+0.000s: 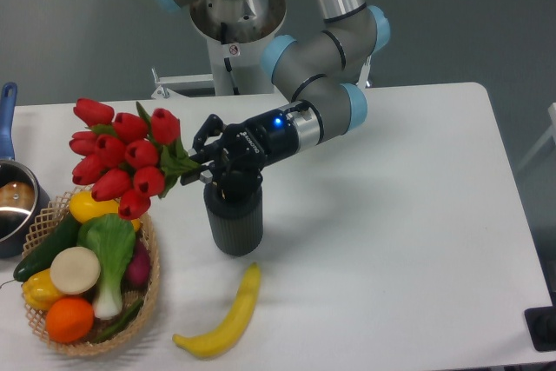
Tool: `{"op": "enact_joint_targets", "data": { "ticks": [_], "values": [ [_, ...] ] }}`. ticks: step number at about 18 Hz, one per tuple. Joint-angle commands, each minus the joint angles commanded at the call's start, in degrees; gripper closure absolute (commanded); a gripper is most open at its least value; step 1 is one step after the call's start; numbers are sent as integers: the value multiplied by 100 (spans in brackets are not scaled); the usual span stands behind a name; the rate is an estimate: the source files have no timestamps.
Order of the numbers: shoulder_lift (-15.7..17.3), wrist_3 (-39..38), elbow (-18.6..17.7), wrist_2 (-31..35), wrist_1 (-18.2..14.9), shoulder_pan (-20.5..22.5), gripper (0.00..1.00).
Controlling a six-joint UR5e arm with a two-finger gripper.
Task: Insert the flowers into the vase
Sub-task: 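Lower the tulip stems into the vase opening with the gripper, then push the tulips deeper into the vase and straighten them upright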
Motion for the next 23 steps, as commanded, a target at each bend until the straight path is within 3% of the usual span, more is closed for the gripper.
{"op": "enact_joint_targets", "data": {
  "ticks": [5, 17, 23],
  "values": [
    [0, 0, 53, -264, -9, 0, 75],
    [9, 149, -439, -844, 0, 53, 75],
    [-193, 438, -456, -1116, 9, 9, 75]
  ]
}}
